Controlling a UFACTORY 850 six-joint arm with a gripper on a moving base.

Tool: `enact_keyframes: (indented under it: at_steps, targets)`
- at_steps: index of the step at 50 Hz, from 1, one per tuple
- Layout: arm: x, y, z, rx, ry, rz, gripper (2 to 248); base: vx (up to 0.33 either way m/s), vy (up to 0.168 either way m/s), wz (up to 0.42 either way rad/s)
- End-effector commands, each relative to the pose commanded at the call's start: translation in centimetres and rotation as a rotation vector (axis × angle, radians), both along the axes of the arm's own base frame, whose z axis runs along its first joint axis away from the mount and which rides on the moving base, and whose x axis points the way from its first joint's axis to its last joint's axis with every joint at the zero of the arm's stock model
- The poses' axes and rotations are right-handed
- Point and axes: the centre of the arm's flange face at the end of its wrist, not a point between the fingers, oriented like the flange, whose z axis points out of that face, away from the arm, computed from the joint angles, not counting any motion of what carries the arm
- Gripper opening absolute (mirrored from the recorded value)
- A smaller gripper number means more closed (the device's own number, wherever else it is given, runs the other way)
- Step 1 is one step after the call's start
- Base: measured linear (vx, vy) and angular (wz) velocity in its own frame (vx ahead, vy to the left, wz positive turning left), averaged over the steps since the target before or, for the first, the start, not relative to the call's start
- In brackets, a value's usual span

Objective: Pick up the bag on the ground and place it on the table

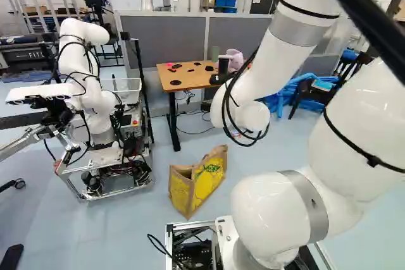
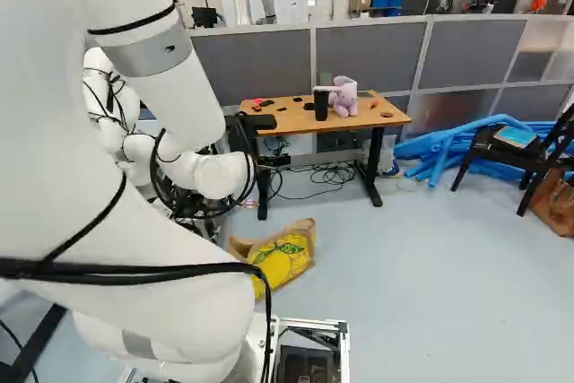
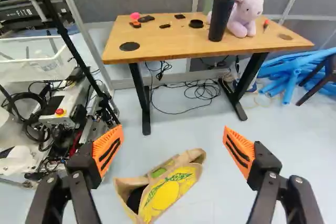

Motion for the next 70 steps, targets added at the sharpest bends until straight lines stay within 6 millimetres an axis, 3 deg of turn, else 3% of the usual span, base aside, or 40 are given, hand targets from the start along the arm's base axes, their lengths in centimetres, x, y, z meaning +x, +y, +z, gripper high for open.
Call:
enact_keyframes:
  at_steps: [26, 70]
  targets:
    - [4.2, 0.8, -1.8, -0.011, 0.245, 0.017, 247, 0.000, 0.000, 0.000]
    - [11.4, 1.7, -9.2, -0.037, 0.737, 0.029, 247, 0.000, 0.000, 0.000]
